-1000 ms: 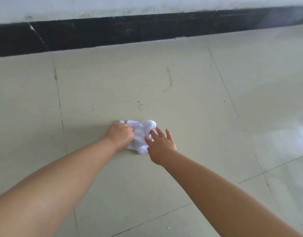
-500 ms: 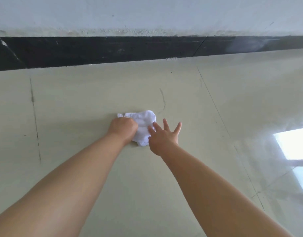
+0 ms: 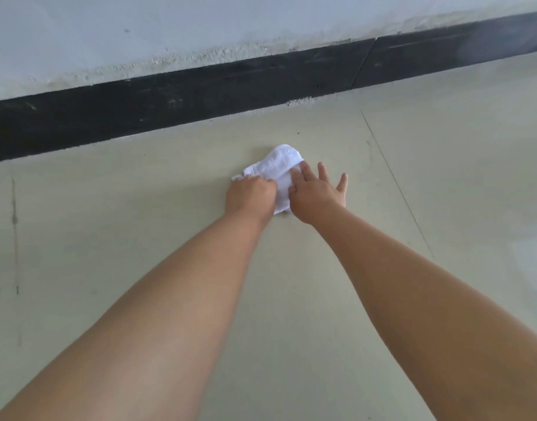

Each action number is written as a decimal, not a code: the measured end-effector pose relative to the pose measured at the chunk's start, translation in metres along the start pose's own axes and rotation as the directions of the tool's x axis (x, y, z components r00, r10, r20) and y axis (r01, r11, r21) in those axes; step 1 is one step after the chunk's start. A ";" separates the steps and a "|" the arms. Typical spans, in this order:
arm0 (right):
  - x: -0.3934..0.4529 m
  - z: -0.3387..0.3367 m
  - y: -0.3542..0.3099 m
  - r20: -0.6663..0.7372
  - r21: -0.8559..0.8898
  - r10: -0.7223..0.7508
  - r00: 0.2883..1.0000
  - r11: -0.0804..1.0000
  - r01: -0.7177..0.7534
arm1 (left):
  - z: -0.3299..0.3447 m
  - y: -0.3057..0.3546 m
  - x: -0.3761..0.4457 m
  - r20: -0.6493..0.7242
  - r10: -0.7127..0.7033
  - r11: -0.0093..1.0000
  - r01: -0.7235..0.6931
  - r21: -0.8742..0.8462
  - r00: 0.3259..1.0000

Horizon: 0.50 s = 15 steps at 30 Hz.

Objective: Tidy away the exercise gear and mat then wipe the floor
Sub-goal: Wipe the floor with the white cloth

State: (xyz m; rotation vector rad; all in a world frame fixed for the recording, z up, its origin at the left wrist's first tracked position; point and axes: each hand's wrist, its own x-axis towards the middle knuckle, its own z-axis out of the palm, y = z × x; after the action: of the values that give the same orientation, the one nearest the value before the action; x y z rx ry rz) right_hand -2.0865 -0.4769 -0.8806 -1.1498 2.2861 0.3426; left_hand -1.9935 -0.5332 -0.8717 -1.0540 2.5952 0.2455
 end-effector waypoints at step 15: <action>-0.066 0.062 -0.049 -0.095 -0.060 -0.282 0.955 0.959 0.277 | 0.036 -0.053 -0.085 0.009 -0.052 0.998 0.052 -0.029 0.999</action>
State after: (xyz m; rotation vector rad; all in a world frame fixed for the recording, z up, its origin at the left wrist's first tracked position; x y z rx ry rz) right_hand -1.9935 -0.4346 -0.8917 -1.5240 2.1701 0.2319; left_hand -1.8908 -0.5057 -0.8758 -1.1270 2.5601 0.2754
